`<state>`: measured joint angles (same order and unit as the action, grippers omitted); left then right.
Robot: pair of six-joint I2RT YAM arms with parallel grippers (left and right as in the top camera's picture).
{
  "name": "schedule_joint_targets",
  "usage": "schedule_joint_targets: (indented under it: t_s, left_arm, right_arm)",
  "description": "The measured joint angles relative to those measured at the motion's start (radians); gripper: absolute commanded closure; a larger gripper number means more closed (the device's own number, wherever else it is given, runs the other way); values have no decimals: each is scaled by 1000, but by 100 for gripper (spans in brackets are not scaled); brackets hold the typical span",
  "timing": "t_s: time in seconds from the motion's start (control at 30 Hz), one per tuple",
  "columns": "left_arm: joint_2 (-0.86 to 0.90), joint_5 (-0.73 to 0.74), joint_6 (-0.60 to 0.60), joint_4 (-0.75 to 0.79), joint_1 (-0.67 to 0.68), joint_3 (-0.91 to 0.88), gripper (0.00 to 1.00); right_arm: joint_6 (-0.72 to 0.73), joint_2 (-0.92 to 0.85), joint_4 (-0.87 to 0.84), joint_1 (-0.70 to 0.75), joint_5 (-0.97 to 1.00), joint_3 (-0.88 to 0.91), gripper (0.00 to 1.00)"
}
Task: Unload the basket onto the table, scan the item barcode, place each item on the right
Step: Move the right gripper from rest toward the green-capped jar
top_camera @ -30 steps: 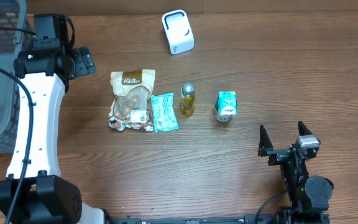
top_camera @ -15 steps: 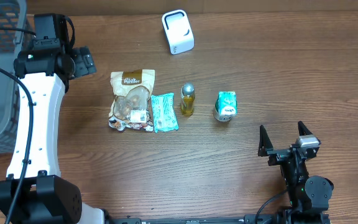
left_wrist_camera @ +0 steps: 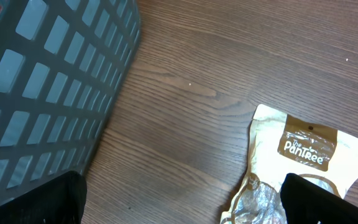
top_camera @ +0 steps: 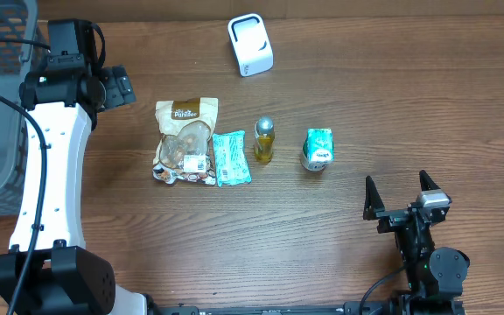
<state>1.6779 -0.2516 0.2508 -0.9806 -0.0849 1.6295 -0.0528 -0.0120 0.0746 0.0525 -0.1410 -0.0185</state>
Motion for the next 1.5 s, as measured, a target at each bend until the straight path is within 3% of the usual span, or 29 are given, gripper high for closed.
schedule_joint_targets:
  t_s: [0.67,0.87,1.17,1.5]
  left_arm:
    - [0,0,0,0,0,0,0]
    - [0,0,0,0,0,0,0]
    - [0,0,0,0,0,0,0]
    - [0,-7,0,0,0,0,0]
  right_arm:
    - [0,0,-51,0,-46,0,0]
    - [31,-2,116,0,-55,-44,0]
    - [54,-185,331,0,-6,-521,0]
    - [60,-743,751,0,0,-1094,0]
